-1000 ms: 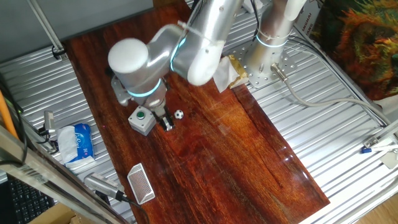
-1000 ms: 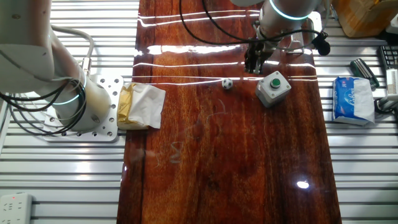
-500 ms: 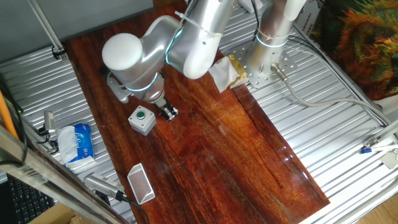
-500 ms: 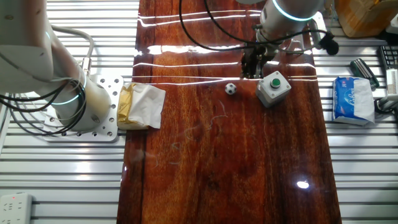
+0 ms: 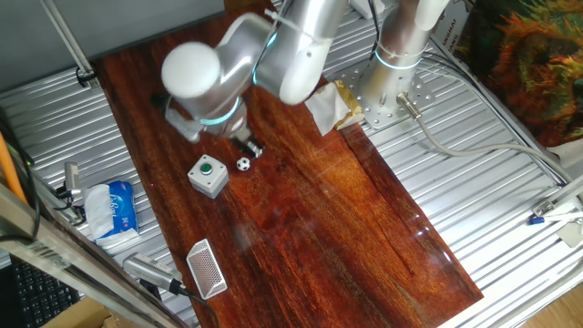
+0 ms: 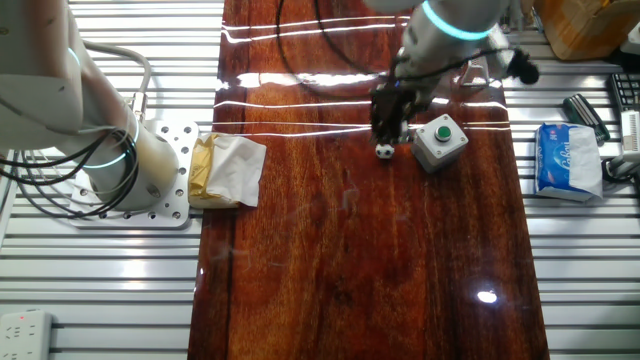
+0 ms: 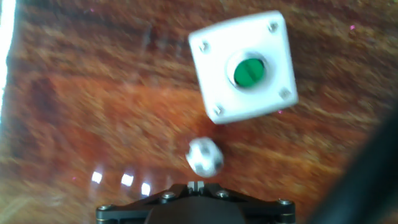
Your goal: Push the soccer ball into the goal
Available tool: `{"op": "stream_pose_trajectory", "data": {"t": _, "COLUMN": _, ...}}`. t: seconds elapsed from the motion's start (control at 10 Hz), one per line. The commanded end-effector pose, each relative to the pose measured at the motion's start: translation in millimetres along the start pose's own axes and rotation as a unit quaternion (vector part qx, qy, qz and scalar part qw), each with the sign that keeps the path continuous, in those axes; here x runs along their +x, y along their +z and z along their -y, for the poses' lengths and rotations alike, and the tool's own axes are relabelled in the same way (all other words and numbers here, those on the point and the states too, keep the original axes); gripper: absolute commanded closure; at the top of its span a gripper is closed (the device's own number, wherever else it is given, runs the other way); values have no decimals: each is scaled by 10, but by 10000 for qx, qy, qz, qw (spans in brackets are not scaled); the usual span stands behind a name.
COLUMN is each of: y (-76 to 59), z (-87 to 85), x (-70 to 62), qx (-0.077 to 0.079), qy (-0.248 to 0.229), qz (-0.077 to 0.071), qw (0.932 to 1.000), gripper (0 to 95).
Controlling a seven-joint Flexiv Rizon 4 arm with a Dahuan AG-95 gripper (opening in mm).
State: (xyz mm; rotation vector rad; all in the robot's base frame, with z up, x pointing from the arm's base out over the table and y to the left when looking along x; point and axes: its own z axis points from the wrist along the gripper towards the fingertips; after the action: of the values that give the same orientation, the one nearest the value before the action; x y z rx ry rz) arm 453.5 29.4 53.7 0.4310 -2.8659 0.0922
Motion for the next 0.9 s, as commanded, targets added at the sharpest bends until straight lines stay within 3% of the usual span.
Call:
{"op": "stream_pose_trajectory", "data": {"t": 0.1, "y": 98, "z": 62, "x": 198, "qx": 37, "qy": 81, "qz": -8, "qw": 10000, "gripper": 950}}
{"op": "stream_pose_trajectory", "data": {"t": 0.4, "y": 184, "z": 40, "x": 267, "qx": 9, "qy": 197, "qz": 11, "qw": 9998, "gripper": 950}}
{"op": "stream_pose_trajectory", "data": {"t": 0.9, "y": 193, "z": 28, "x": 293, "qx": -36, "qy": 87, "qz": 10, "qw": 10000, "gripper": 950}}
